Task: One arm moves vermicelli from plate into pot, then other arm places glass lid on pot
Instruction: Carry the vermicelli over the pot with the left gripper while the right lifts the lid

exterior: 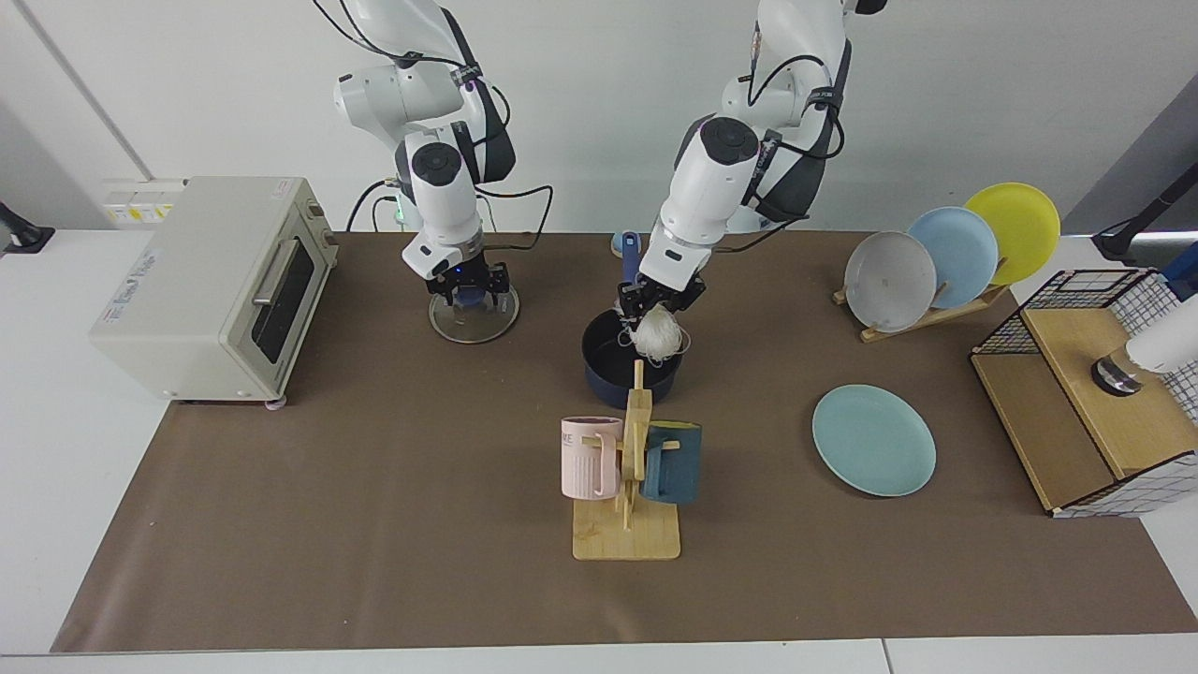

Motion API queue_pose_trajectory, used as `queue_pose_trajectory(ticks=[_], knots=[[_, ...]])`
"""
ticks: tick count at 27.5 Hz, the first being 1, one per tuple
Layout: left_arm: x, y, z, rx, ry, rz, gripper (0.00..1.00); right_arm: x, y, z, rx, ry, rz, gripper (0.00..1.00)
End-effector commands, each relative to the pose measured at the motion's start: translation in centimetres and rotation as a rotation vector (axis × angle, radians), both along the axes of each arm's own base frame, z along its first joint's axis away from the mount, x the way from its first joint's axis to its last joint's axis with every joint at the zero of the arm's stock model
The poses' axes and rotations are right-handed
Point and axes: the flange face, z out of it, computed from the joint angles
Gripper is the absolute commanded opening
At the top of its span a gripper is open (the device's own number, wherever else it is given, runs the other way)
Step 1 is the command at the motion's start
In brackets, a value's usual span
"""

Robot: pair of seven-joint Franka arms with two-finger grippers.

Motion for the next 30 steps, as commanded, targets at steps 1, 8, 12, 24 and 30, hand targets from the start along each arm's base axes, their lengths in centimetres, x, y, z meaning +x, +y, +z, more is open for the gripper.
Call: queue_pose_trajectory(ticks=[1,8,12,24,30], knots=[[0.7,-0.4,-3.6,-0.035,0.027,0.027,0.0,-0.6,0.0,0.1,-0.013,0.0,-0.005,0.55],[0.6,-1.0,-4.7,-0.046,0.039,0.044,0.0,-0.2,0.8,0.8,-0.018,-0.003,0.021,0.28],[0.7,-1.1,-5.3,-0.049,0.048,0.046,0.0,1.3,0.9,2.4,-0.027,0.021,0.013,0.18],[1.2,-1.2,-6.9,-0.062,0.053,0.09,0.0,4.8,-1.5,8.2,-0.009,-0.053,0.066,0.08],[1.4,-0.8,-7.3,-0.059,0.074,0.133,1.0,7.5,-3.3,12.6,-0.016,-0.059,0.087,0.01]])
